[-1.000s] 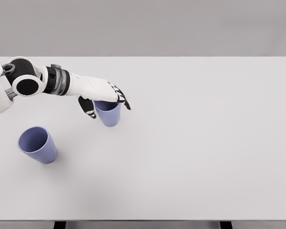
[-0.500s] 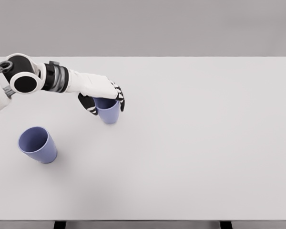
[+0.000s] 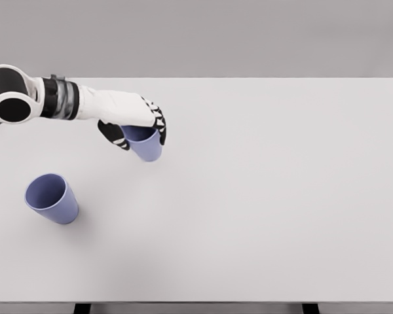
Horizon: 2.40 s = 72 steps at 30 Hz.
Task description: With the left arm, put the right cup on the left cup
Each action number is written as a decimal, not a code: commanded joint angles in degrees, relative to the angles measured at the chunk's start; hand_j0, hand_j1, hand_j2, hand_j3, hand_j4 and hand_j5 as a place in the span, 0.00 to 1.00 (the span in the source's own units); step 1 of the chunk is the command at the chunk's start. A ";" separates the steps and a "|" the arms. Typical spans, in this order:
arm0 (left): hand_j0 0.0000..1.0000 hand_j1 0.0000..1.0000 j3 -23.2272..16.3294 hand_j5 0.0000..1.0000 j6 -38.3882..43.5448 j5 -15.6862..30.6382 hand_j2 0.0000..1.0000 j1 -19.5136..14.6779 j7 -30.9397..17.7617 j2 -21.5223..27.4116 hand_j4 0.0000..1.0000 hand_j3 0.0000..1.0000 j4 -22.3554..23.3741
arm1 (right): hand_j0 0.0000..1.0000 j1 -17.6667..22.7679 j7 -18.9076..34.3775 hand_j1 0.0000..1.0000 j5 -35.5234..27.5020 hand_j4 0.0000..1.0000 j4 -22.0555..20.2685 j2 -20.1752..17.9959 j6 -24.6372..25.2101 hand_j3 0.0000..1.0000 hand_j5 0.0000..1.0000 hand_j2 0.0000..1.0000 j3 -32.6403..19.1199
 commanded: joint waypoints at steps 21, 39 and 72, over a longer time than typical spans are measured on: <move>0.63 0.63 3.62 0.63 -0.46 6.69 0.63 -0.61 0.03 13.85 0.63 0.63 -11.38 | 1.00 0.00 0.01 1.00 0.00 1.00 0.00 0.00 -0.01 1.00 1.00 1.00 0.00; 0.64 0.64 5.55 0.64 -8.28 15.12 0.64 -2.29 0.03 26.42 0.64 0.64 -12.78 | 1.00 0.00 0.01 1.00 0.00 1.00 0.00 0.00 -0.01 1.00 1.00 1.00 0.00; 0.64 0.64 4.50 0.64 -15.07 25.50 0.64 3.25 0.03 41.45 0.64 0.64 -12.87 | 1.00 0.00 0.01 1.00 0.00 1.00 0.00 0.00 -0.01 1.00 1.00 1.00 0.00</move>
